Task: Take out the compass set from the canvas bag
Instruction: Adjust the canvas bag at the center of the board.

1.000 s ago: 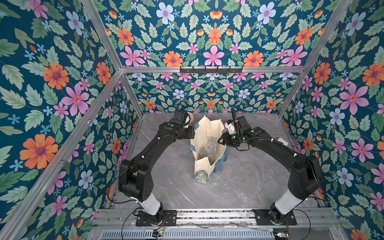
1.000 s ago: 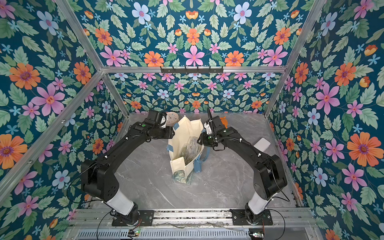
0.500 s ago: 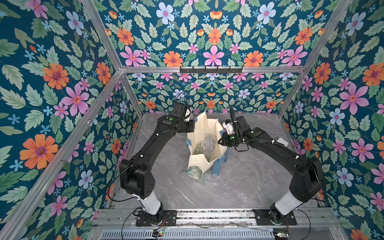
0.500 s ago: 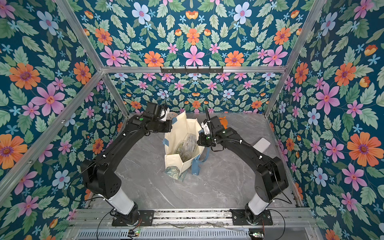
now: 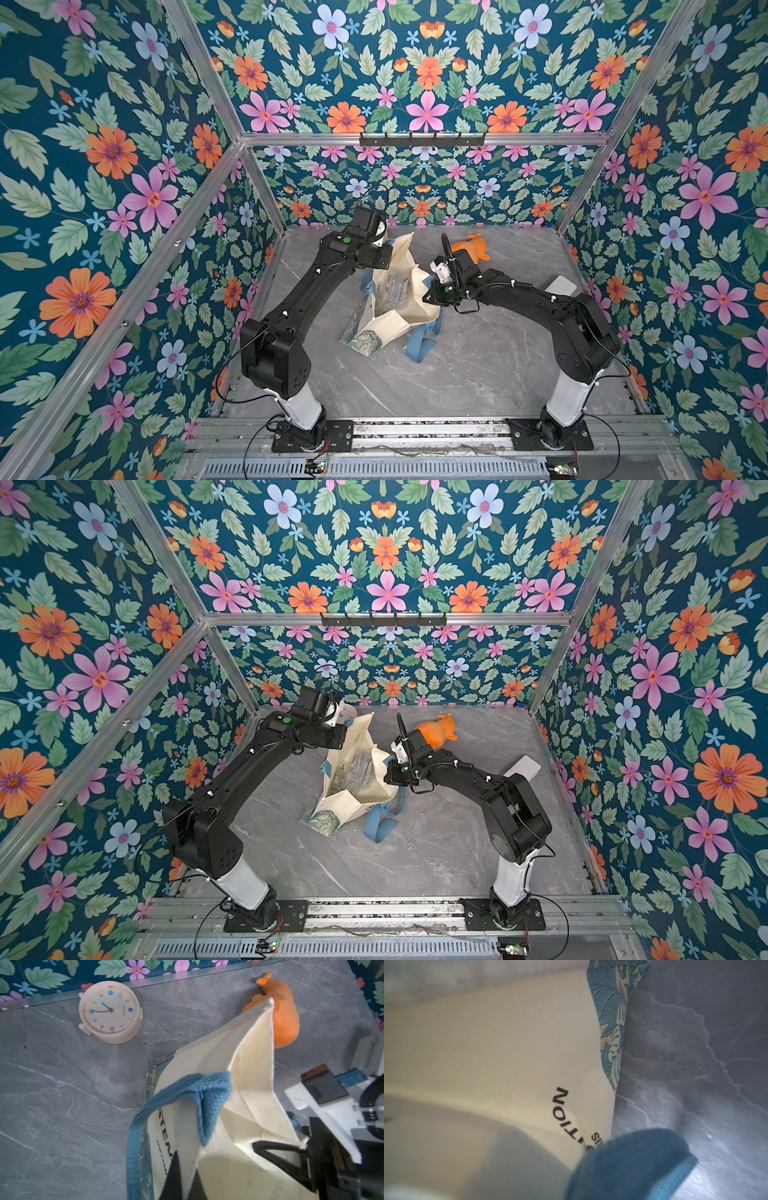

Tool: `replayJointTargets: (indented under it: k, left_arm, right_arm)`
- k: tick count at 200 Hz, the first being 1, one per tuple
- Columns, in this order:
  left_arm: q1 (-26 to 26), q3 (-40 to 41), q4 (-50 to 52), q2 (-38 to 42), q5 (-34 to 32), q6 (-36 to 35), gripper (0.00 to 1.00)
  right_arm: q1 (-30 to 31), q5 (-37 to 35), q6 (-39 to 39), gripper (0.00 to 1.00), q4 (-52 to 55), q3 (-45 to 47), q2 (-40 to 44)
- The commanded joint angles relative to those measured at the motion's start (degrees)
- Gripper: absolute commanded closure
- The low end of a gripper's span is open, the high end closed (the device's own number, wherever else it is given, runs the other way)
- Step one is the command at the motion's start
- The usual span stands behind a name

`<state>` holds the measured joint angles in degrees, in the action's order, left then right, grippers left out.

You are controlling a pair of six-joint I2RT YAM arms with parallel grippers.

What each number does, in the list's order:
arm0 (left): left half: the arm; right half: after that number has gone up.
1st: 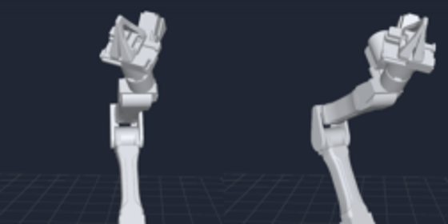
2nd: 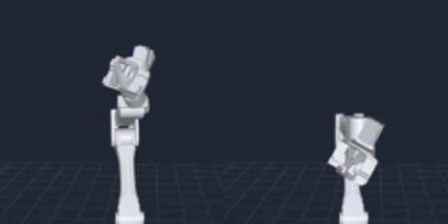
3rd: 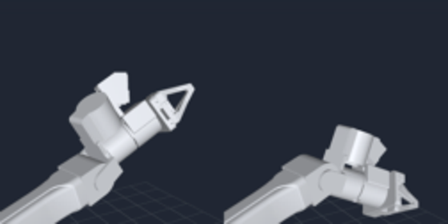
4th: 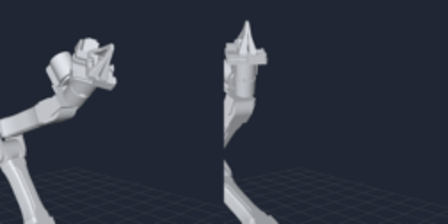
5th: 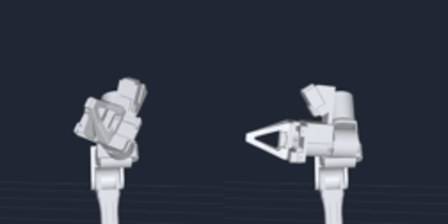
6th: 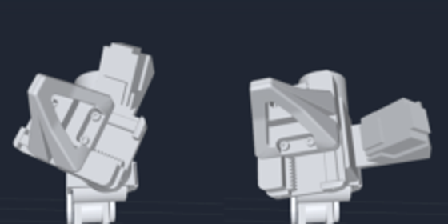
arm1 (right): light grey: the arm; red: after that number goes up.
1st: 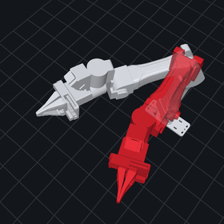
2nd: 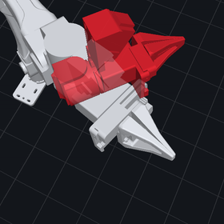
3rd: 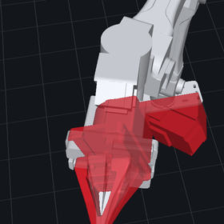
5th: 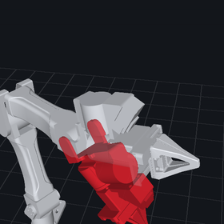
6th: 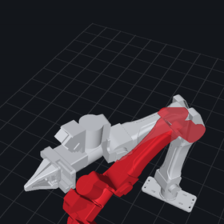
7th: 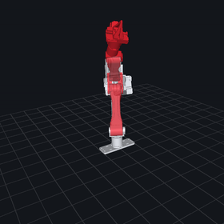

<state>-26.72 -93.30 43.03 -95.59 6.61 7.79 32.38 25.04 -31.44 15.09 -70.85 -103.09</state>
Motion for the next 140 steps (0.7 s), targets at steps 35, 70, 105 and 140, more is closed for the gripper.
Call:
replayJointTargets:
  k: [35, 70, 105, 140]
  left_arm:
    - [-2.2, 4.2, -4.5, 1.4, 2.3, -0.7, 1.00]
    - [-2.4, 6.5, -6.0, 2.6, 2.9, -0.7, 1.00]
    - [-2.9, 6.6, -5.7, 2.3, 3.3, -0.6, 1.00]
    - [-3.0, 4.0, -4.5, 2.4, 0.0, -1.5, 1.00]
  right_arm:
    - [-3.0, -3.0, 4.2, 0.67, 7.4, 2.8, 9.7]
    - [-2.3, -5.6, 6.1, 0.59, 6.4, 5.7, 21.2]
    - [6.0, -13.1, 6.7, 0.58, 3.3, 5.9, 21.9]
    - [5.9, -15.2, 8.8, 0.55, 5.3, 5.3, 21.2]
